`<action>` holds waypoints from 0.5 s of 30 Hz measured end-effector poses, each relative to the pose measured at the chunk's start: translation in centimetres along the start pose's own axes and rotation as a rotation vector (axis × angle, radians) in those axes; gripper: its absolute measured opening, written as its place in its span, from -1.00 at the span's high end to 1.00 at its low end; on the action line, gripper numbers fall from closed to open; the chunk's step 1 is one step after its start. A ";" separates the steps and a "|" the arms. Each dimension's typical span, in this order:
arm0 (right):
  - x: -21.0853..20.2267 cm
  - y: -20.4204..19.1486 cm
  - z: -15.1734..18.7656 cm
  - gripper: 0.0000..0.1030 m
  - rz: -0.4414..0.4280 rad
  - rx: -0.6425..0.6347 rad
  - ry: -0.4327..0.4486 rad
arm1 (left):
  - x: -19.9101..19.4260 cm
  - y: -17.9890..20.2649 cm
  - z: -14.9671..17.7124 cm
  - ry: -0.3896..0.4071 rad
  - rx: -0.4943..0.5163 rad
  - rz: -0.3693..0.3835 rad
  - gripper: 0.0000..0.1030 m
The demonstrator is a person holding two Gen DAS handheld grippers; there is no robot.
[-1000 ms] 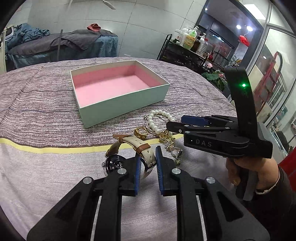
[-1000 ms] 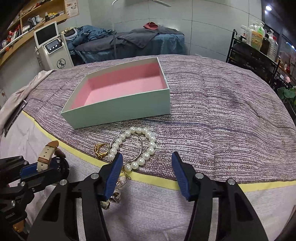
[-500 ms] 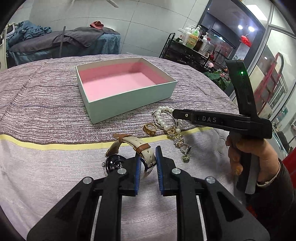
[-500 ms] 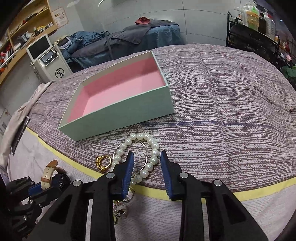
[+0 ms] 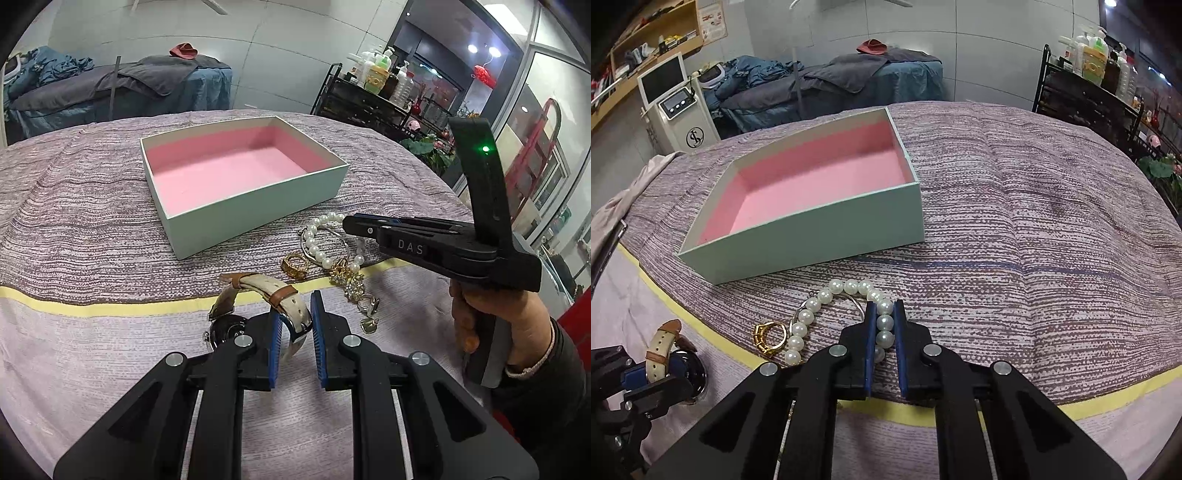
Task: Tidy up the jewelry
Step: 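Carry the watch and pearl bracelet into the pink box and release both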
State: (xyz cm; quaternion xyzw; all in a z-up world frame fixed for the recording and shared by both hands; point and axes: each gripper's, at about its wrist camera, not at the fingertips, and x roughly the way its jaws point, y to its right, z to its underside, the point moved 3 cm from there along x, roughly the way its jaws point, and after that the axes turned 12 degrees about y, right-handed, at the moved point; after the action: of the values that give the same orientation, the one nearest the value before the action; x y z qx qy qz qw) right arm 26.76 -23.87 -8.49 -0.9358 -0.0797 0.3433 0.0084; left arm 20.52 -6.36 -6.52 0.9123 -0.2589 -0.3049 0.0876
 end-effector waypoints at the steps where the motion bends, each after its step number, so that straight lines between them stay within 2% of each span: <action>1: -0.5 -0.1 -0.2 0.82 -0.016 -0.003 0.014 | -0.2 0.0 -0.3 0.004 0.000 0.003 0.70; 8: -4.5 -2.6 -2.2 0.82 -0.148 -0.096 0.118 | -1.5 -0.1 -2.5 0.040 0.013 0.020 0.70; 12: -6.3 -3.1 -3.6 0.82 -0.237 -0.088 0.152 | -1.6 0.0 -3.9 0.051 0.036 0.020 0.70; 15: -6.7 -3.4 -4.9 0.82 -0.259 -0.078 0.168 | -2.0 0.4 -5.5 0.073 0.063 0.028 0.70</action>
State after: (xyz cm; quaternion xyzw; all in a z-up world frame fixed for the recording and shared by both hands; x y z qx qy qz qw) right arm 24.41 -21.37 -0.24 -0.9428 -0.2119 0.2563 0.0229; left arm 22.32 -5.64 -1.02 0.9214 -0.2779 -0.2620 0.0723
